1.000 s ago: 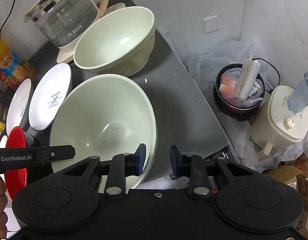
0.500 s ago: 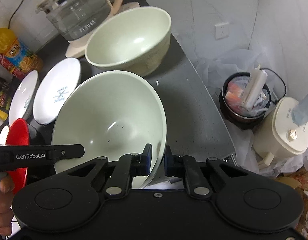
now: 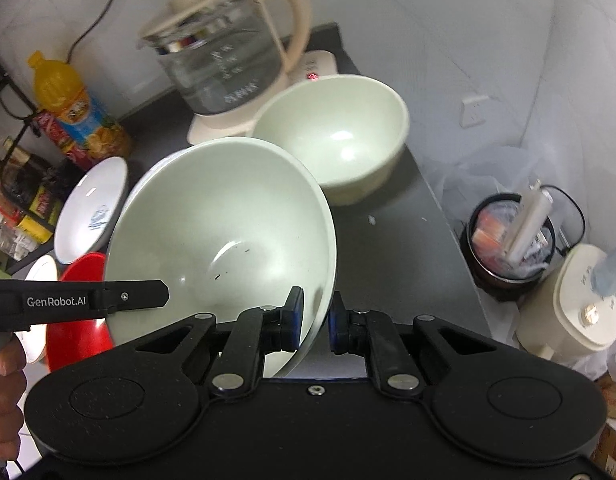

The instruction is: Organize plates and bowls

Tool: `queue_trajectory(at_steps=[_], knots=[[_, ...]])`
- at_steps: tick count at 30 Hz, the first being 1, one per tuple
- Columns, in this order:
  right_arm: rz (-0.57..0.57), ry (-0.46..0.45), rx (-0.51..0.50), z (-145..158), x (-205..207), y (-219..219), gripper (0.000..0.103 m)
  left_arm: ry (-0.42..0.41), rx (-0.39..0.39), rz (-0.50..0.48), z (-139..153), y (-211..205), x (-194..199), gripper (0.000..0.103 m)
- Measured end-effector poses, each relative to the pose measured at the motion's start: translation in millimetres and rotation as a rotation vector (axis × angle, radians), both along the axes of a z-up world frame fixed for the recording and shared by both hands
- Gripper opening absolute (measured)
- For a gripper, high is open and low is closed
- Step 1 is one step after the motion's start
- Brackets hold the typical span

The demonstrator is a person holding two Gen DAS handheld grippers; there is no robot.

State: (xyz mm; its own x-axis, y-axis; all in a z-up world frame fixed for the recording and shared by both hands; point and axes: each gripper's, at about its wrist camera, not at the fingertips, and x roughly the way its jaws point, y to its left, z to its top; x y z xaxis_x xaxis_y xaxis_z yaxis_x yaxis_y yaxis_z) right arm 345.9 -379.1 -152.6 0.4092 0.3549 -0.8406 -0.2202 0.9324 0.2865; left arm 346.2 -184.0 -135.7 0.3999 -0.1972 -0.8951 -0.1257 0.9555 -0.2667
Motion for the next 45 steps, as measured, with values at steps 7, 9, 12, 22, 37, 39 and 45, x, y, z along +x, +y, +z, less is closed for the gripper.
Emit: queue_trajectory(at_steps=[7,9,12,22,37,39,45], knots=[[0.05,-0.041,0.006,19,-6,31,0.013,-0.027,0.004,0.04,16,32,-16,0.01],[0.06,-0.046,0.008,24,-9,41,0.013,-0.029,0.004,0.049,19,41,-21,0.01],[0.073,-0.053,0.007,30,-13,55,0.013,-0.032,0.004,0.058,25,55,-29,0.01],[0.117,-0.059,0.005,43,-29,104,0.013,-0.032,0.008,0.096,30,102,-52,0.01],[0.147,-0.013,-0.015,35,-43,161,0.013,0.053,-0.013,0.134,11,157,-75,0.01],[0.14,-0.011,-0.024,33,-43,167,0.012,0.061,-0.012,0.128,7,159,-76,0.01],[0.113,0.021,-0.037,25,-44,174,0.012,0.11,-0.05,0.113,-14,168,-78,0.01]])
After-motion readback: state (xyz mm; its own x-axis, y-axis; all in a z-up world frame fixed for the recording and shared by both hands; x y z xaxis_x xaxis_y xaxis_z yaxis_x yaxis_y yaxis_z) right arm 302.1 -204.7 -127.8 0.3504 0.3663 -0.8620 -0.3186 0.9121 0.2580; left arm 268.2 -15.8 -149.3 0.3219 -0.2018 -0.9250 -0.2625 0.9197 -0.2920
